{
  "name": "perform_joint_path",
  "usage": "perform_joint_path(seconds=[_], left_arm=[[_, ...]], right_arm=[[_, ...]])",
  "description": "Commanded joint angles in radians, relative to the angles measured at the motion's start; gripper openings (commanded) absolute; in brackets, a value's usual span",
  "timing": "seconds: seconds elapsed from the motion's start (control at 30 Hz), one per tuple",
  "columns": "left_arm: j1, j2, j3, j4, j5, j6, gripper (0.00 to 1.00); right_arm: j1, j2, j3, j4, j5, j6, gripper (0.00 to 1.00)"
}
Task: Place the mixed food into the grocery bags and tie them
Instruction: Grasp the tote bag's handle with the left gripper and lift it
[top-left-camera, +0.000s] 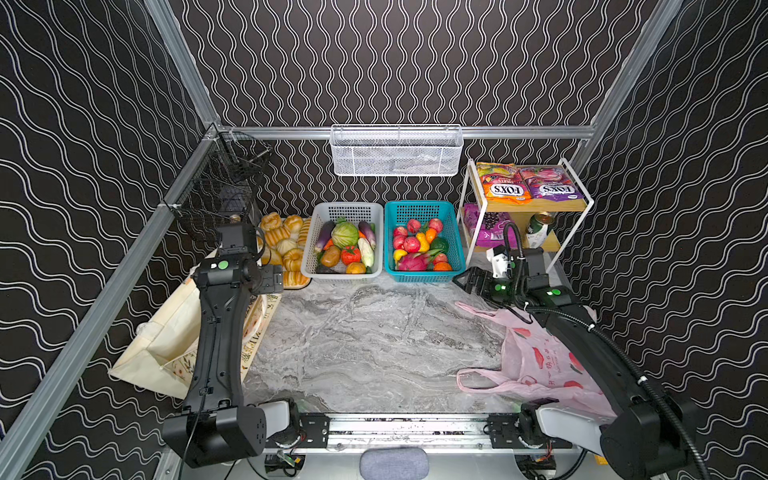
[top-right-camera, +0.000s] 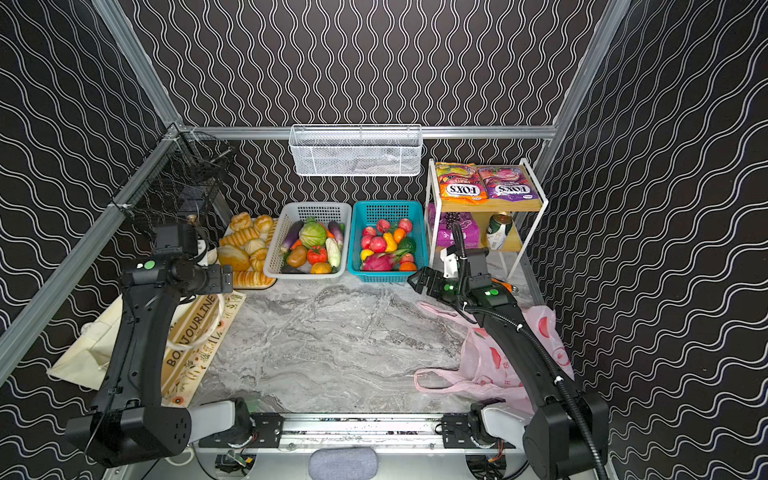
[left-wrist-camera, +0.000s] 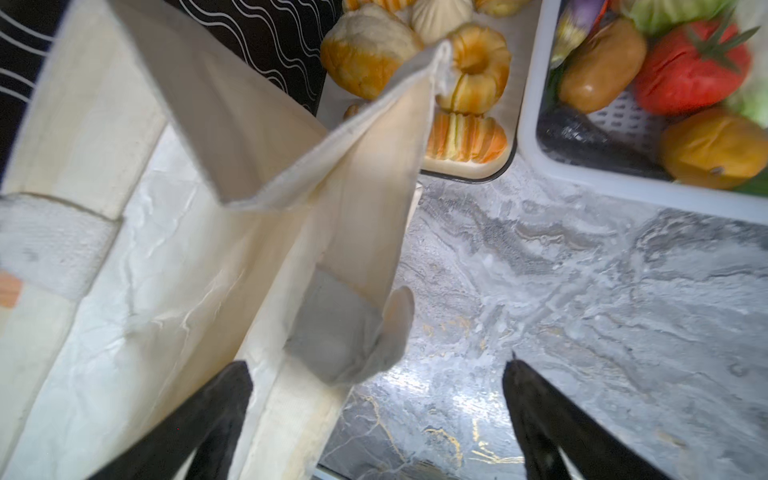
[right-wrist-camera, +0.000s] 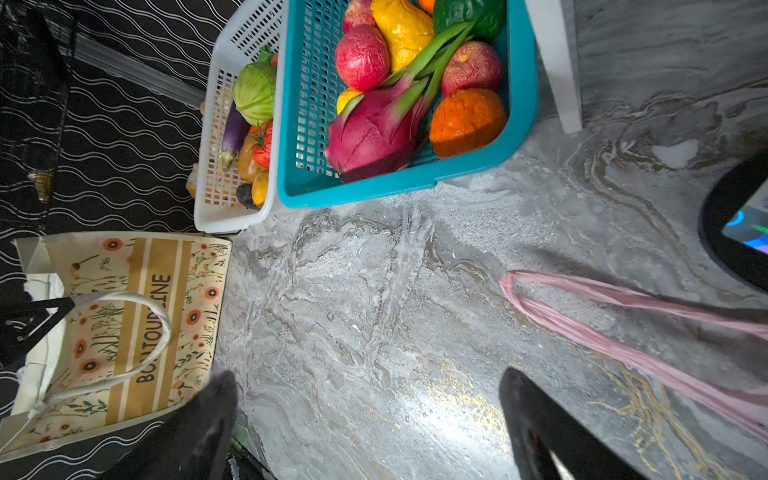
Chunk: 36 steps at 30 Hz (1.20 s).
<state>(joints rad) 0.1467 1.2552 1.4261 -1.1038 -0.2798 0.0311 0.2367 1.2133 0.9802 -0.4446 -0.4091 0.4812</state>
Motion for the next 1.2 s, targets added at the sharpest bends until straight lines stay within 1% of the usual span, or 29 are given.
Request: perform_joint_path(seconds=[0.0,0.07,0.13,0.23,0.33,0.43,0.5,0.57,0.63,0.73,0.8,0.87,0.93,1.0,1.07,1.17], left_arm=[[-0.01,0.017,-0.007,0.004,-0.172,0.056,0.99],[-0.02,0.032,0.011,-0.019,-0.205,0.066,0.97],[-0.033,0.029,0.009,-0.046,-0.207,0.062,0.94],[-0.039,0.011,-0.043,-0.034,-0.264,0.079,0.84],[-0.05,-0.011,-0.05,-0.057,-0.249,0.079,0.8],[-0.053,-0.023,-0.046,-0.061,-0.283,0.118,0.8],[-0.057,-0.043,-0.059,-0.053,-0.27,0.168,0.77],[-0.058,-0.058,-0.103,-0.017,-0.312,0.229,0.69],[-0.069,-0.067,-0.142,0.014,-0.359,0.264,0.68],[-0.077,-0.054,-0.173,0.047,-0.351,0.303,0.65],[-0.091,-0.039,-0.188,0.078,-0.374,0.332,0.65],[-0.102,-0.026,-0.187,0.096,-0.392,0.344,0.58],[-0.103,-0.022,-0.174,0.104,-0.384,0.349,0.49],[-0.107,-0.018,-0.154,0.101,-0.371,0.349,0.36],[-0.109,-0.011,-0.114,0.063,-0.347,0.322,0.22],[-0.12,-0.02,-0.074,0.015,-0.282,0.303,0.07]], right_arm=[[0.001,0.029,0.043,-0.031,-0.017,-0.051,1.0],[0.001,0.034,0.046,-0.035,-0.017,-0.057,1.0],[0.001,0.032,0.04,-0.027,-0.013,-0.053,1.0],[0.0,0.022,0.029,-0.009,-0.008,-0.04,1.0],[0.001,0.018,0.027,-0.003,-0.013,-0.034,1.0],[0.002,0.024,0.03,-0.008,-0.014,-0.039,1.0],[0.002,0.033,0.038,-0.016,-0.019,-0.048,1.0],[0.001,0.038,0.049,-0.031,-0.019,-0.057,1.0],[0.002,0.038,0.058,-0.037,-0.012,-0.063,1.0],[0.001,0.035,0.063,-0.04,-0.001,-0.063,1.0],[0.001,0.035,0.065,-0.046,-0.004,-0.063,1.0],[0.001,0.035,0.07,-0.056,-0.008,-0.068,1.0],[0.001,0.027,0.068,-0.067,-0.002,-0.071,1.0],[0.002,0.019,0.064,-0.07,0.01,-0.071,1.0],[0.002,0.007,0.064,-0.077,0.025,-0.07,1.0],[0.002,-0.007,0.07,-0.083,0.036,-0.068,1.0]])
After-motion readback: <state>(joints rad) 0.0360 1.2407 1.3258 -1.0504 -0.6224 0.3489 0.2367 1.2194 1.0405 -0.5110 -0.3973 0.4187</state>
